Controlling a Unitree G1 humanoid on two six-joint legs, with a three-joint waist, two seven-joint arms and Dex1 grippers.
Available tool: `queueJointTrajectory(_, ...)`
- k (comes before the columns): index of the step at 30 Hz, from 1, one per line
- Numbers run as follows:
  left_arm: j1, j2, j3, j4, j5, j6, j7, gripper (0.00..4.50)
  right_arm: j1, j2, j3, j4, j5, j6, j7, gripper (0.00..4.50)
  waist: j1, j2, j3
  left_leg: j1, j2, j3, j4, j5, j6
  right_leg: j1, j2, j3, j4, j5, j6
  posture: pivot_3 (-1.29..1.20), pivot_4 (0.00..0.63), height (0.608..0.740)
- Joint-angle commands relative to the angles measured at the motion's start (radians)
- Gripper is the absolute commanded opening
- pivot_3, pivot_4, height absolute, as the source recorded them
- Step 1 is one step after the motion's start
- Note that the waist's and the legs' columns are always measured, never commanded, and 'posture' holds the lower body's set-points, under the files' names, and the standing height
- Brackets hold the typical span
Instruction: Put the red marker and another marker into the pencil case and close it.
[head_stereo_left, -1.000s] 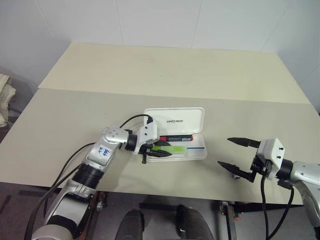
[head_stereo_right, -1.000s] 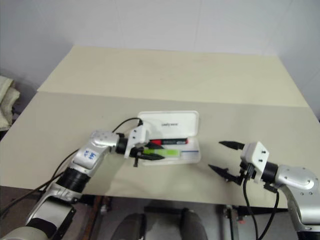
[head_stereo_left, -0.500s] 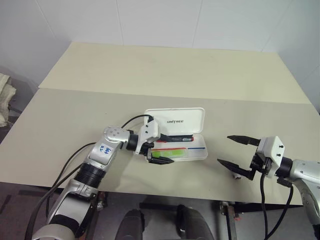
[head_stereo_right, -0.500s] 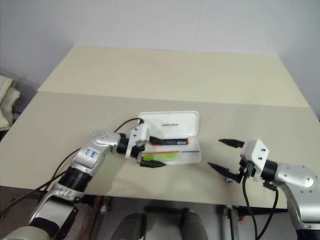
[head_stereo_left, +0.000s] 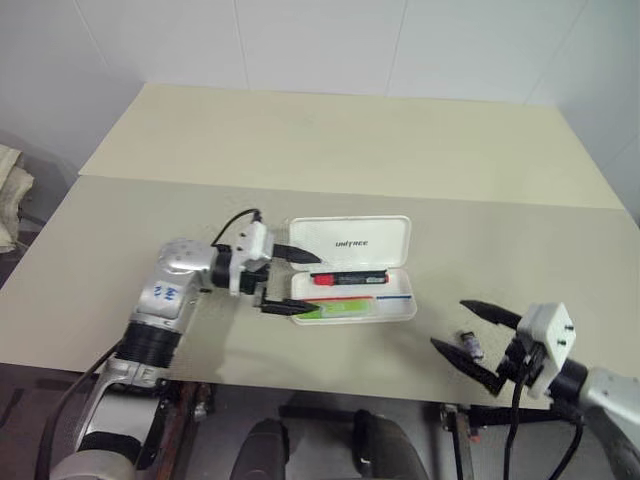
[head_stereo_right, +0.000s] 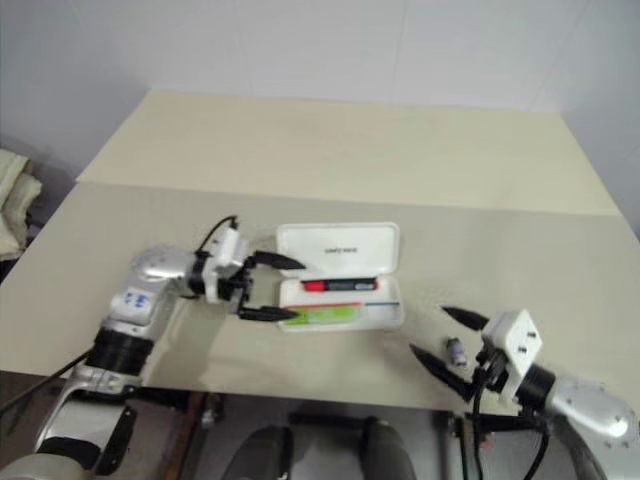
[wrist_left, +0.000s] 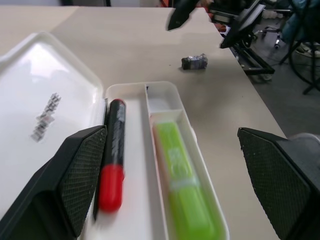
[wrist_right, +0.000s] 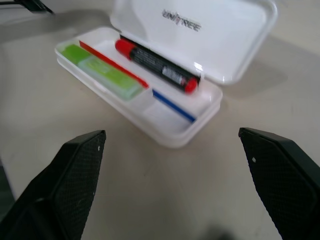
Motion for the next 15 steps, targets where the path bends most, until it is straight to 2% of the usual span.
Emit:
queueJointTrajectory(1,0.019,0.006,0.022,-0.008,-0.030,-0.030,-0.020,4.48,0.032,0.020,-0.063,-0.077,-0.006,0.026,-0.074,4.50,-0.001,0.000,0.000,0.000,0.000,0.001,0.001,0.000,0.000,0.000,0.000,0.000,-0.001,0.000,0.000,0.00,0.150,0.740)
queueJointTrajectory(6,0.021,-0.014,0.025,-0.018,-0.025,-0.028,0.003,4.48,0.091,0.096,-0.055,-0.128,-0.029,0.079,-0.196,4.50,0.000,-0.001,-0.001,0.000,0.002,0.003,0.001,-0.001,0.001,0.001,0.000,0.000,-0.005,0.003,0.000,0.00,0.150,0.740)
queueJointTrajectory(15,-0.013,-0.023,0.018,-0.047,-0.034,-0.008,-0.009,4.48,0.088,0.224,0.020,-0.002,-0.114,0.032,-0.271,4.50,-0.002,-0.001,-0.001,-0.001,0.002,0.004,0.000,-0.003,0.002,0.001,0.001,0.001,-0.008,0.003,0.000,0.00,0.150,0.740)
